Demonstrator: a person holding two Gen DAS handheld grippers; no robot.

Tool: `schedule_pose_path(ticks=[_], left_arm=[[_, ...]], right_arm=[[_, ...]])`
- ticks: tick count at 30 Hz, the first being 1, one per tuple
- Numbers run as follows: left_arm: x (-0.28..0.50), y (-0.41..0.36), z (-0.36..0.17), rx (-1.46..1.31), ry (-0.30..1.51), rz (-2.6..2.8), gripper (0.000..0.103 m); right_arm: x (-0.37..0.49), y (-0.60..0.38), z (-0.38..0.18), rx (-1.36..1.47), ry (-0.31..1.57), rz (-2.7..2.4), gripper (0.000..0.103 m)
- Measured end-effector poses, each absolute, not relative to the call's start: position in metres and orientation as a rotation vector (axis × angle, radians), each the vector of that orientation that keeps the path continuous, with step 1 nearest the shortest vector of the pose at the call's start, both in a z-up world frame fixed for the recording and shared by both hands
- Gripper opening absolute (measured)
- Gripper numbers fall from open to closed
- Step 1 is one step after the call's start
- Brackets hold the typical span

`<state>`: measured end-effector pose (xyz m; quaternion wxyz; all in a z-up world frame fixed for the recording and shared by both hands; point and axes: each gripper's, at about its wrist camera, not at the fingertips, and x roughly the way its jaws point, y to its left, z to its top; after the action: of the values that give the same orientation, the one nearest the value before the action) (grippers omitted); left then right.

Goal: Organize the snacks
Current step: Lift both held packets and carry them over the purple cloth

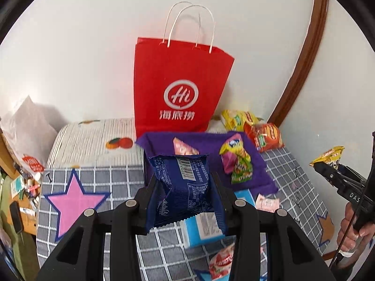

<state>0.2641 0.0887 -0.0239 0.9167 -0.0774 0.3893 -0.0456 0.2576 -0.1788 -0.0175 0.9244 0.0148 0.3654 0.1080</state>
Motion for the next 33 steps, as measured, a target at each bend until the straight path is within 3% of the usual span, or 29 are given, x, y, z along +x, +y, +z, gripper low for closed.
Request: schedule_pose_path(ticks=[22,33], left_arm=[[0.353,0.086,-0.02,-0.236,0.774,-0.074,0.038],[0.386,0.097,-0.079,-0.258,0.891,-0.035,0.038]], right_arm=[[0.378,-0.127,-0.021,0.028,0.776,0.336,0.064],[0.437,-0.136,-0.112,0.025,1.015,0.354,0.064]])
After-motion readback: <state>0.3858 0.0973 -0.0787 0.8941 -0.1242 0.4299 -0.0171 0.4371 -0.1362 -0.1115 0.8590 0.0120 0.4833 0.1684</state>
